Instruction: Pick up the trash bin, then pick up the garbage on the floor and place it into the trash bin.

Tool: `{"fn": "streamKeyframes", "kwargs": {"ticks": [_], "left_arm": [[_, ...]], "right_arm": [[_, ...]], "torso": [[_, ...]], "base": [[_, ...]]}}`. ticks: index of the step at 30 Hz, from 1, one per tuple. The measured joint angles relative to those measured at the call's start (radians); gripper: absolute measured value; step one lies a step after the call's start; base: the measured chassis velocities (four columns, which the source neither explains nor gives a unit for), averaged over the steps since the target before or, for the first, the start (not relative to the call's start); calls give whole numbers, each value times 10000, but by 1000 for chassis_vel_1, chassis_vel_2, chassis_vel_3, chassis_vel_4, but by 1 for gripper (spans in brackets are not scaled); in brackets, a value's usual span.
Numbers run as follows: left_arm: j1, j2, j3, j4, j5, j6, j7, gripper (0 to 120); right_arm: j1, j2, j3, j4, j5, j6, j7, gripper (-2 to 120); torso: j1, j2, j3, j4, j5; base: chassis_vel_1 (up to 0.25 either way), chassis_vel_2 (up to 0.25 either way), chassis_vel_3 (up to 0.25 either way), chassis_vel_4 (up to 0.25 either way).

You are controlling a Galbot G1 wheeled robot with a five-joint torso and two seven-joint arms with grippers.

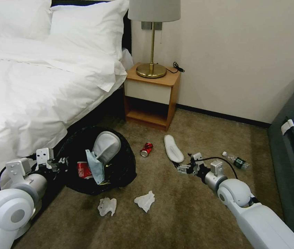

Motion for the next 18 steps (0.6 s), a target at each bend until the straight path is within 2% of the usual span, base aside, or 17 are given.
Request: {"fn": "streamKeyframes", "kwargs": {"ticks": [3,6,8,11,14,18], "left_arm": [[-230,148,68,-11,-203,0,-85,2],[-406,259,162,50,-282,0,-77,2],[-860,504,340,203,-487,0,-85,2],[-1005,579,362,220,-594,0,-127,2],[-1087,599,356,223,-649,0,-234,2],[-1117,579,372,219,-644,0,-238,2]], "right_arm": [[178,61,-167,-960,-359,465,-989,100],[237,107,-222,-1340,-604,680,-1345,100],[328,256,-336,-1896,-1098,962,-1893,100],[478,486,-555,-2294,-1378,1063,-2027,100],[748,1216,-984,-3083,-1894,1238,-2129,100],[876,1731,-1199,-3592,-2240,1369,-2183,100]], "torso": [[0,0,0,1,-1],[0,0,0,1,-2],[0,0,0,-3,-3],[0,0,1,-4,-3],[0,0,0,2,-3],[0,0,1,2,-1]], "base": [[0,0,0,0],[0,0,0,0],[0,0,0,0],[0,0,0,0],[0,0,0,0],[0,0,0,0]]}}
